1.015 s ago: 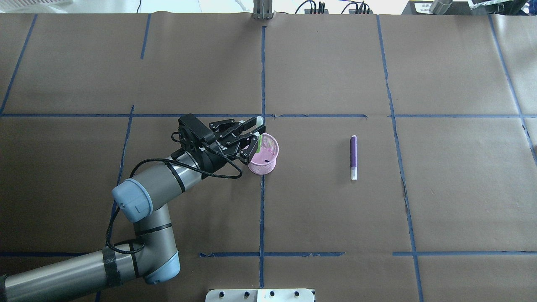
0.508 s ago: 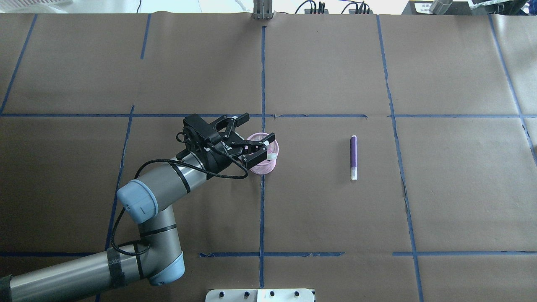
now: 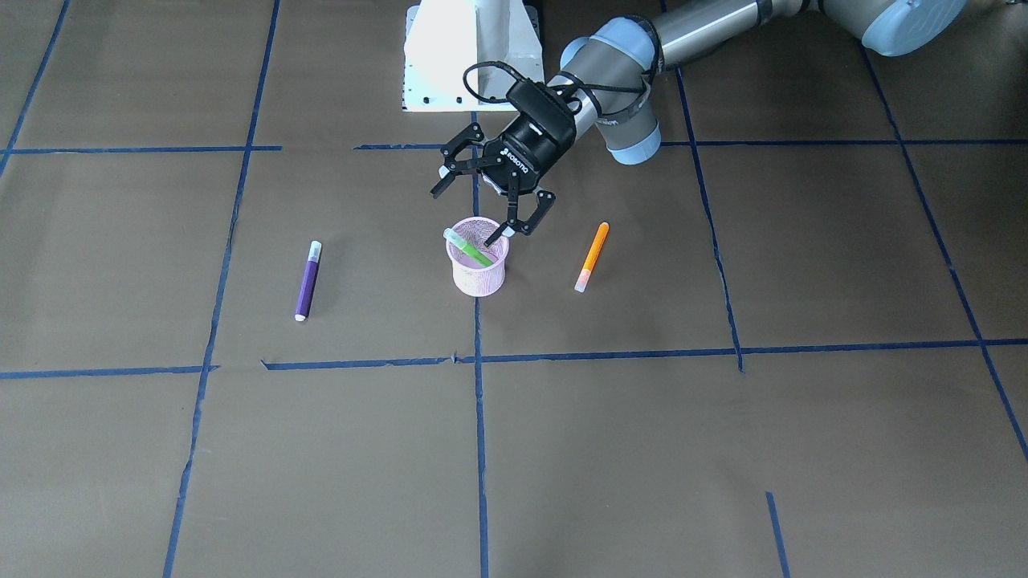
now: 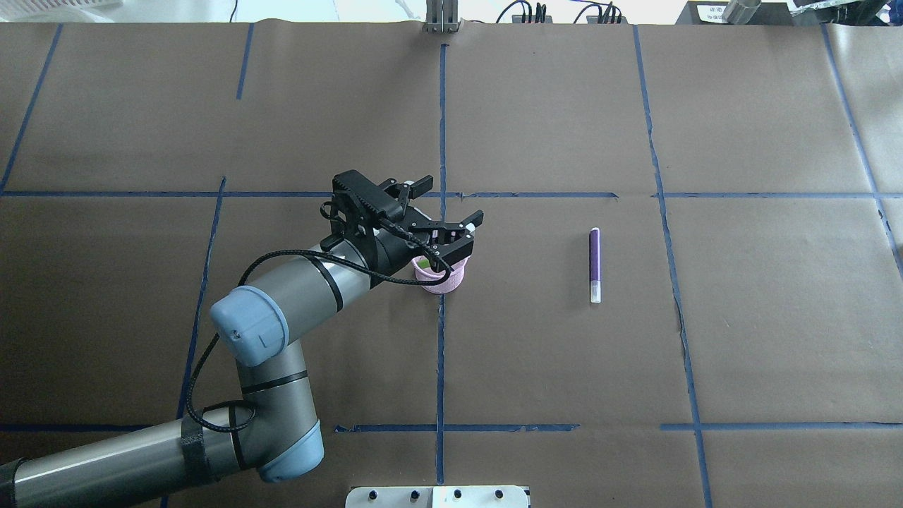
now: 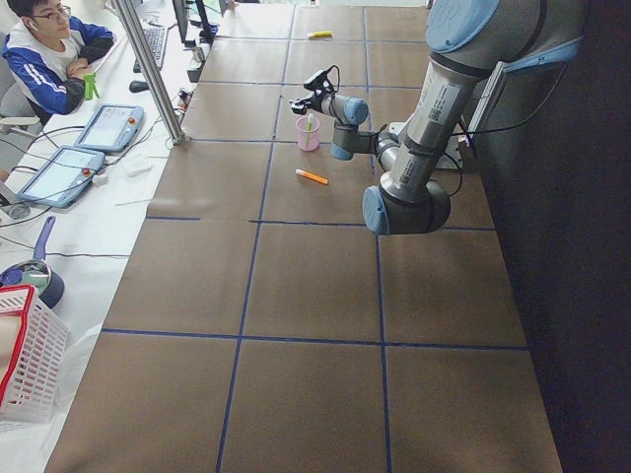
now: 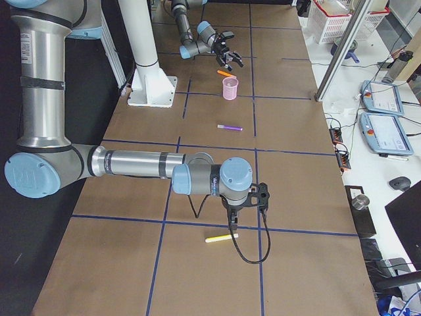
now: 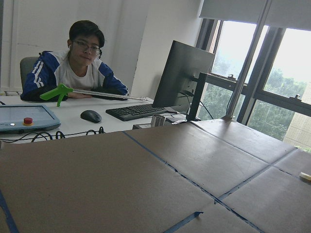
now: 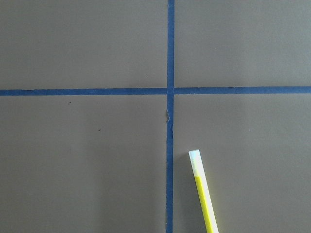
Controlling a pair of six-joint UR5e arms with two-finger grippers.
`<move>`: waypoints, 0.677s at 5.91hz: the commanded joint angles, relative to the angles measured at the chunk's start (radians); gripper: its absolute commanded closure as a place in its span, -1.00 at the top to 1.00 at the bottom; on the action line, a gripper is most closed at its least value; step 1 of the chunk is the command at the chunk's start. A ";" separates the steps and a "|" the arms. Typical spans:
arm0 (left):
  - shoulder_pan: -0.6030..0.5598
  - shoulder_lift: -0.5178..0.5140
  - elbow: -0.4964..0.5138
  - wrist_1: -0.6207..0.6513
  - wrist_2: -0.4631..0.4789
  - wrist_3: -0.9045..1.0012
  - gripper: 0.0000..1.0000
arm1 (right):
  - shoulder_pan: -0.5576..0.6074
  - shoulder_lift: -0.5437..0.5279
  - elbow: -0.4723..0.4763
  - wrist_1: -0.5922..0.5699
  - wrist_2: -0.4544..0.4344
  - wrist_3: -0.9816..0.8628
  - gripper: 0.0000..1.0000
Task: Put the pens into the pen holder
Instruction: 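Lower the green highlighter into the holder and open the left gripper, then raise the left gripper away from the holder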
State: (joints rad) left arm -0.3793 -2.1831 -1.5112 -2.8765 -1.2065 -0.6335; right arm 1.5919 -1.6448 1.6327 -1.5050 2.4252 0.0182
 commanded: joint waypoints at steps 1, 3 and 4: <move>-0.047 0.005 -0.072 0.146 -0.013 -0.035 1.00 | -0.044 -0.001 -0.110 0.166 -0.003 -0.047 1.00; -0.136 0.031 -0.139 0.326 -0.211 -0.087 1.00 | -0.102 -0.001 -0.194 0.324 -0.015 -0.035 1.00; -0.171 0.063 -0.234 0.503 -0.287 -0.087 1.00 | -0.110 -0.001 -0.195 0.324 -0.017 -0.038 1.00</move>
State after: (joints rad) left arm -0.5124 -2.1473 -1.6691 -2.5229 -1.4126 -0.7117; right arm 1.4947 -1.6456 1.4469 -1.1980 2.4119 -0.0181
